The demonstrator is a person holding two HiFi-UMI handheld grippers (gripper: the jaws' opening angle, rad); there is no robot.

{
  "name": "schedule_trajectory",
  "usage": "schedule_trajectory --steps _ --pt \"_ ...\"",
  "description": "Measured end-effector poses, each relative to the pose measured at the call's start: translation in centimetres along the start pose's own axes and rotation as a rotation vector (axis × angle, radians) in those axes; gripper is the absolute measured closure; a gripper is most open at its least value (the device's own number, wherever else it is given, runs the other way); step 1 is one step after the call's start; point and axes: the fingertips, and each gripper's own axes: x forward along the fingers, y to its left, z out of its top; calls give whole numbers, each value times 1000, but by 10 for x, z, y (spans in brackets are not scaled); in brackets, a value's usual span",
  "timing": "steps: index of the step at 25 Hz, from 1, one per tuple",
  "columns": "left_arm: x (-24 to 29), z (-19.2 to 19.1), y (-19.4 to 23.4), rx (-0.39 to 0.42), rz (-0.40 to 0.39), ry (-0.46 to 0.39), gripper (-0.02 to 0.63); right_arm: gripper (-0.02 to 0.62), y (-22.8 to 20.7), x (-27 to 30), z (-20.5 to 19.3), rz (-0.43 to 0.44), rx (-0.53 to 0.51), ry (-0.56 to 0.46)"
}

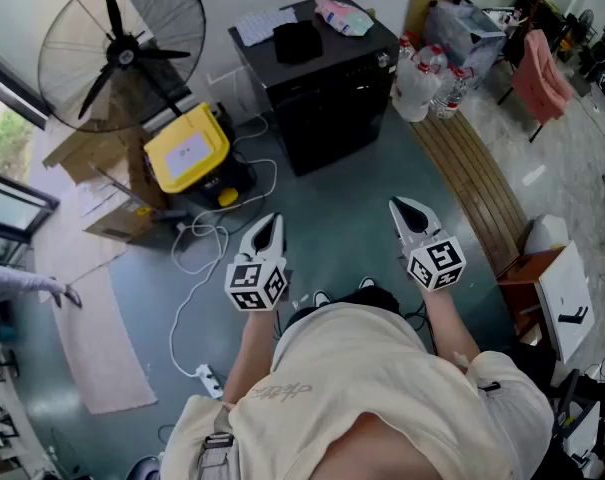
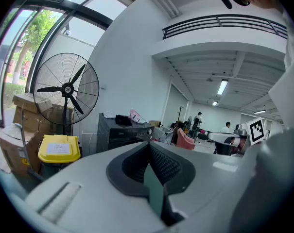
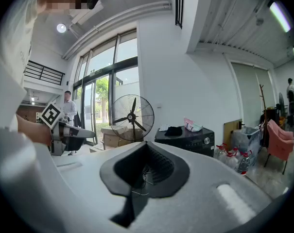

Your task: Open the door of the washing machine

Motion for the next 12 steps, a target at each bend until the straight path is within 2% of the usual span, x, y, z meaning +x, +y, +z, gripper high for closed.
schedule_trajectory --steps 12 --pt "-5 10 7 -11 -39 -12 589 594 21 -3 14 -2 -13 -2"
